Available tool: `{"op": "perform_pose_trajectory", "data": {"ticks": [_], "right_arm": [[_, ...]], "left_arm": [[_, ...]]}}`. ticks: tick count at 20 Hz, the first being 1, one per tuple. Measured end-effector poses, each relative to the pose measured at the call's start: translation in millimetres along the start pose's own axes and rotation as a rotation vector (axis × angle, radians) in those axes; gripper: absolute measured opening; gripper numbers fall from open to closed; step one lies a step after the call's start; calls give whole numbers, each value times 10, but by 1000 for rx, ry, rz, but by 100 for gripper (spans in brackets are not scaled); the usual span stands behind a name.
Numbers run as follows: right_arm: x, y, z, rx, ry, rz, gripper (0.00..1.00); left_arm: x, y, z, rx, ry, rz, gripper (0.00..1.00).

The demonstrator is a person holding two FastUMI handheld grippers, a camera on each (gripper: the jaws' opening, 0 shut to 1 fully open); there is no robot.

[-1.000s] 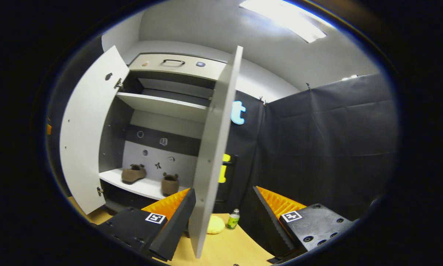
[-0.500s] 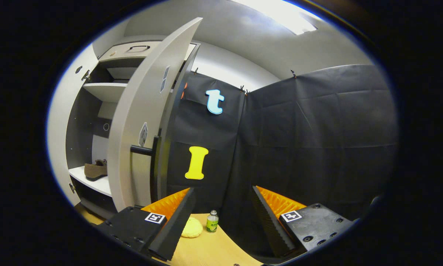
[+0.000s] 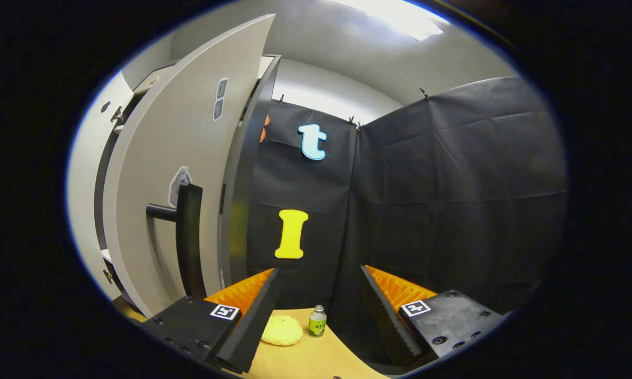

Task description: Grab one shoe with the right hand and put it into the shoe cabinet, grab the other shoe with the left hand and put it into the shoe cabinet; then close the right door with the right hand and the left door with the left hand.

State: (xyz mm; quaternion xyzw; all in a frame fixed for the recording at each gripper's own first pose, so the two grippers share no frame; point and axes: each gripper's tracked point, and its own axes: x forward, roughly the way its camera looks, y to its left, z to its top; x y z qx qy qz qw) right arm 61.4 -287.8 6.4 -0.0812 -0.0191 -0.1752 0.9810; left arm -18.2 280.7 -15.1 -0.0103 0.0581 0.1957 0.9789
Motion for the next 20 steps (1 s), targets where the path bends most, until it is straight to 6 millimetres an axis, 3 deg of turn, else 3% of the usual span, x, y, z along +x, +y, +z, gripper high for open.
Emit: {"op": "perform_pose_trajectory", "data": {"ticks": [3,4,6,7,9,10,11,15,20], "right_arm": [[-6,11,41,-41,-9,-7,90],[-5,18,59,-50,-12,-8,95],[-19,37,73,-65,-14,-8,95],[-17,59,61,-60,-11,2,90],[-27,155,27,-29,3,28,94],[-80,216,14,-19,9,32,87],[-99,281,37,-9,7,38,90],[-248,749,103,-16,-1,94,90],[-317,1653,193,-14,-25,236,90]], "left_arm": [[-7,54,-45,21,5,22,93],[-49,106,-107,28,17,42,94],[-166,242,-190,16,34,78,93],[-254,240,-213,-11,41,72,93],[-531,190,-238,-56,47,56,95],[-666,175,-235,-61,47,55,95],[-786,149,-213,-57,44,54,95],[-1157,-32,-54,-16,32,30,95],[-1456,-176,-10,-15,31,-5,95]]}}
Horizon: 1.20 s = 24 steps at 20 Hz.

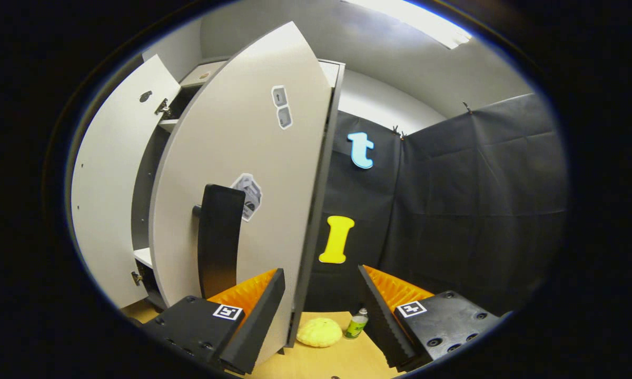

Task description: Grab one shoe with the right hand and put it into the shoe cabinet, grab the other shoe with the left hand and put it into the shoe cabinet; then close the right door with the right hand and the left door with the left hand.

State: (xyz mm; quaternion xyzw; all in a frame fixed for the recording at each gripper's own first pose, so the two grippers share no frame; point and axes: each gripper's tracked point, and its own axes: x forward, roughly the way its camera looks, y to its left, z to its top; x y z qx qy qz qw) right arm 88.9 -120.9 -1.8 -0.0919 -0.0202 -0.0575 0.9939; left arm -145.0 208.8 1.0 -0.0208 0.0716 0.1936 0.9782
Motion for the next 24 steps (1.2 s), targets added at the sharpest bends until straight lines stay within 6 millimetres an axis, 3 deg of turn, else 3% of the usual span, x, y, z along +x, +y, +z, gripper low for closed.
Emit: {"op": "perform_pose_trajectory", "data": {"ticks": [2,4,7,14,17,20,24], "right_arm": [[123,444,-1,15,-4,74,90],[254,707,-18,-19,0,82,90],[325,762,-12,-67,-14,52,90],[458,854,-149,12,7,65,90],[636,990,-121,-13,-3,65,90],[782,1074,-102,-5,9,67,90],[726,1039,-75,-37,9,84,90]], "left_arm": [[-110,-60,-53,-25,10,-24,92],[-248,-86,-116,-29,25,-28,94],[-387,-128,-144,-35,31,-36,95],[-568,-216,-140,-38,23,-42,95],[-649,-189,-143,-39,24,-29,97],[-702,-142,-156,-47,27,-15,92],[-641,-28,-137,-63,18,-2,95]]}}
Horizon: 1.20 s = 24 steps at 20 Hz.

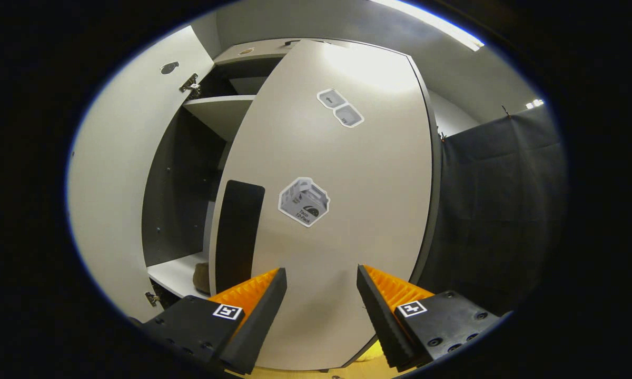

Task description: Grab one shoe with the right hand and put it into the shoe cabinet, grab the other shoe with the left hand and put it into the shoe cabinet; then close the right door with the right hand and the left door with the left hand.

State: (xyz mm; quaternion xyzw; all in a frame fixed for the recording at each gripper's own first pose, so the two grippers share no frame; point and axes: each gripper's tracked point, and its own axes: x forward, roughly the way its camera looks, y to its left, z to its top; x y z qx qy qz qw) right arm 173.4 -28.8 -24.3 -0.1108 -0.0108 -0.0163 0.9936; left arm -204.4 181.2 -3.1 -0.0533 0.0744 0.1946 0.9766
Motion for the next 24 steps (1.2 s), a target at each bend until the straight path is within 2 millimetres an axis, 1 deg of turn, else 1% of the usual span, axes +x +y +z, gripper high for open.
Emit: {"op": "perform_pose_trajectory", "data": {"ticks": [2,4,5,6,8,12,14,16,17,19,22,24], "right_arm": [[-147,-56,-7,9,6,11,97],[-385,-172,35,19,3,8,98],[-507,-199,47,28,3,12,98],[-634,-237,67,40,5,13,98],[-912,-324,107,73,10,5,98],[-1339,-498,206,91,11,-39,98],[-1509,-550,210,109,12,-57,98],[-1603,-585,195,97,19,-74,98],[-1633,-594,194,84,19,-80,98],[-1688,-573,173,76,29,-75,98],[-1748,-560,137,84,40,-65,98],[-1753,-551,108,89,48,-58,98]], "left_arm": [[119,77,46,2,-10,2,95],[305,152,110,13,-24,2,95],[416,189,145,25,-29,-2,97],[547,227,159,41,-33,-3,95],[819,296,197,78,-38,-8,95],[1429,299,315,86,-70,-57,95],[1714,314,326,103,-76,-65,95],[1915,269,328,109,-79,-78,95],[1994,221,334,99,-78,-95,95],[2063,172,321,86,-76,-114,95],[2056,145,361,101,-82,-118,94],[2041,110,336,88,-77,-130,94]]}}
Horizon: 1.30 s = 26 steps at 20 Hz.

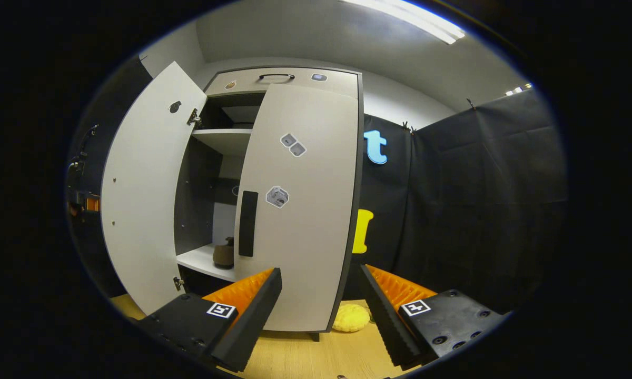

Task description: Grab one shoe with the right hand and put it into the shoe cabinet, grab the other shoe with the left hand and put it into the shoe cabinet; then close the right door with the right hand and the left door with the left hand.

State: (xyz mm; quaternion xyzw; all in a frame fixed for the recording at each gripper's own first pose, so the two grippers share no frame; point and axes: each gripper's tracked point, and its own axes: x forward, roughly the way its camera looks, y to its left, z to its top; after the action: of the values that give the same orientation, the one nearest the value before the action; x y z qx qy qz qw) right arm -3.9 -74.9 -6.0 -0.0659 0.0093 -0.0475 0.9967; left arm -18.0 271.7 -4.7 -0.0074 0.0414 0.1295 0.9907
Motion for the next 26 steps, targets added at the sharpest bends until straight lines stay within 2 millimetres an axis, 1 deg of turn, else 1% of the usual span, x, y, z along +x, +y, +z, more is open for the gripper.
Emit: {"op": "perform_pose_trajectory", "data": {"ticks": [1,2,4,8,11,12,13,15,16,17,18,19,20,21,22,23,26], "right_arm": [[9,2,-5,-3,3,6,98],[9,9,-12,-9,4,12,98],[22,-4,-22,-18,5,28,98],[98,5,-36,10,9,65,98],[191,11,-37,20,4,89,98],[214,14,-37,22,5,100,98],[229,9,-39,26,3,110,98],[287,-4,-25,36,-2,124,98],[320,-8,-23,41,-4,131,98],[343,-8,-24,48,-4,141,98],[361,-4,-25,55,-2,152,98],[357,-18,-18,61,-3,158,98],[353,-32,-11,64,-6,163,98],[360,-53,1,65,-10,166,98],[372,-65,4,66,-11,170,98],[390,-88,-2,66,-9,171,98],[417,-145,-10,65,-8,175,98]], "left_arm": [[-12,-38,1,-8,1,-9,92],[-4,-97,7,-15,2,-19,94],[-10,-246,10,-21,1,-41,93],[18,-722,20,-10,-3,-107,93],[50,-1021,33,4,-21,-110,93],[83,-1120,36,7,-23,-115,93],[119,-1228,35,10,-24,-126,89],[215,-1485,21,7,-27,-158,89],[272,-1627,20,0,-33,-171,93],[349,-1750,29,-10,-41,-175,93],[434,-1867,14,-6,-43,-176,89],[510,-1965,13,12,-43,-166,90],[569,-2025,13,40,-48,-143,94],[607,-2049,35,68,-60,-111,90],[662,-2069,72,88,-72,-88,90],[710,-2067,95,89,-81,-75,89],[831,-2119,39,35,-71,-76,90]]}}
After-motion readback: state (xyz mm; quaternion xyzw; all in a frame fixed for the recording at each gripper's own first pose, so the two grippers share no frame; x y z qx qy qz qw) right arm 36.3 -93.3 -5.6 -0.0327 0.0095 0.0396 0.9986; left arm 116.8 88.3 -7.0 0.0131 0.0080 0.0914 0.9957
